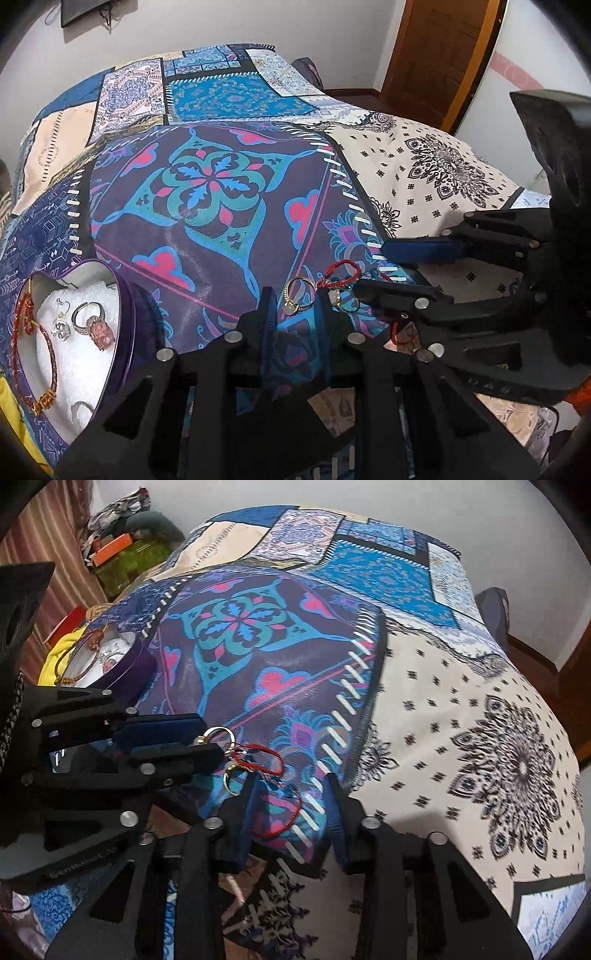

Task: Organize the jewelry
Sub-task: 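Lift the gold ring with the left tool toward the tin, then lower the gold ring into the heart tin and open the left tool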

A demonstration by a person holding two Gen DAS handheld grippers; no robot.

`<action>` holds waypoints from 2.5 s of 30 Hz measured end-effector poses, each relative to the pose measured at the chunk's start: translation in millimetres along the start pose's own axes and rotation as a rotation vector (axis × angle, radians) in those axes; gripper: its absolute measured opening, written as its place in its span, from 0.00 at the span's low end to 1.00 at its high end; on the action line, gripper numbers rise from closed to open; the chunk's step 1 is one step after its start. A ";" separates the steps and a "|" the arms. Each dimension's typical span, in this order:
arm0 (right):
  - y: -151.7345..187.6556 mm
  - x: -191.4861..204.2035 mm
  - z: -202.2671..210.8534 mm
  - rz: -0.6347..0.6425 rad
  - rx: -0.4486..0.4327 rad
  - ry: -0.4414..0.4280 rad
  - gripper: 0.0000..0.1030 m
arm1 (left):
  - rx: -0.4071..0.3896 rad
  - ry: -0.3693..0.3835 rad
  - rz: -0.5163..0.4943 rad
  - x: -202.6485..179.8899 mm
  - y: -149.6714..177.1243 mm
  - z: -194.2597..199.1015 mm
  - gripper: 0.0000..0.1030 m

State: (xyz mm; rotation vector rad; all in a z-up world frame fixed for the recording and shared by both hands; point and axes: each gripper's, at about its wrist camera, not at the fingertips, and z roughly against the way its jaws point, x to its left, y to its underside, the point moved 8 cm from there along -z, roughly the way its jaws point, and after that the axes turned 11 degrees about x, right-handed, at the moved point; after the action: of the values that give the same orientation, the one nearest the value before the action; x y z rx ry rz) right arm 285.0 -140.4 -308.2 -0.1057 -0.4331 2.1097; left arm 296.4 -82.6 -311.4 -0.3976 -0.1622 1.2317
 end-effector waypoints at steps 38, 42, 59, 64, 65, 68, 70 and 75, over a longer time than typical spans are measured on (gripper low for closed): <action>-29.6 29.4 107.8 -0.019 -0.260 -0.026 0.07 | -0.199 -0.024 0.127 32.0 16.8 113.1 0.08; -40.7 46.4 118.3 0.005 -0.295 -0.042 0.07 | -0.233 -0.041 0.143 42.1 20.1 132.6 0.08; -89.8 114.8 136.3 0.093 -0.385 -0.124 0.07 | -0.318 -0.110 0.259 109.1 45.3 183.7 0.08; -99.4 131.0 125.9 0.111 -0.375 -0.148 0.07 | -0.316 -0.112 0.284 125.1 50.3 182.6 0.08; -100.1 133.0 122.7 0.114 -0.369 -0.152 0.07 | -0.313 -0.112 0.288 127.7 51.8 181.0 0.08; -102.1 139.8 110.0 0.121 -0.345 -0.163 0.07 | -0.301 -0.099 0.296 132.3 54.2 173.6 0.08; -102.3 142.3 100.3 0.122 -0.325 -0.173 0.07 | -0.288 -0.082 0.297 132.4 55.8 166.4 0.08; -99.3 145.7 76.6 0.124 -0.268 -0.192 0.07 | -0.249 -0.056 0.283 127.6 57.4 144.8 0.08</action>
State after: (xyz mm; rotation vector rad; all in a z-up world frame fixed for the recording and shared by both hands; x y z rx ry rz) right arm 266.0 9.0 -188.8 -0.0865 -0.8427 2.1821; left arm 240.0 83.0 -211.7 -0.6179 -0.3178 1.5080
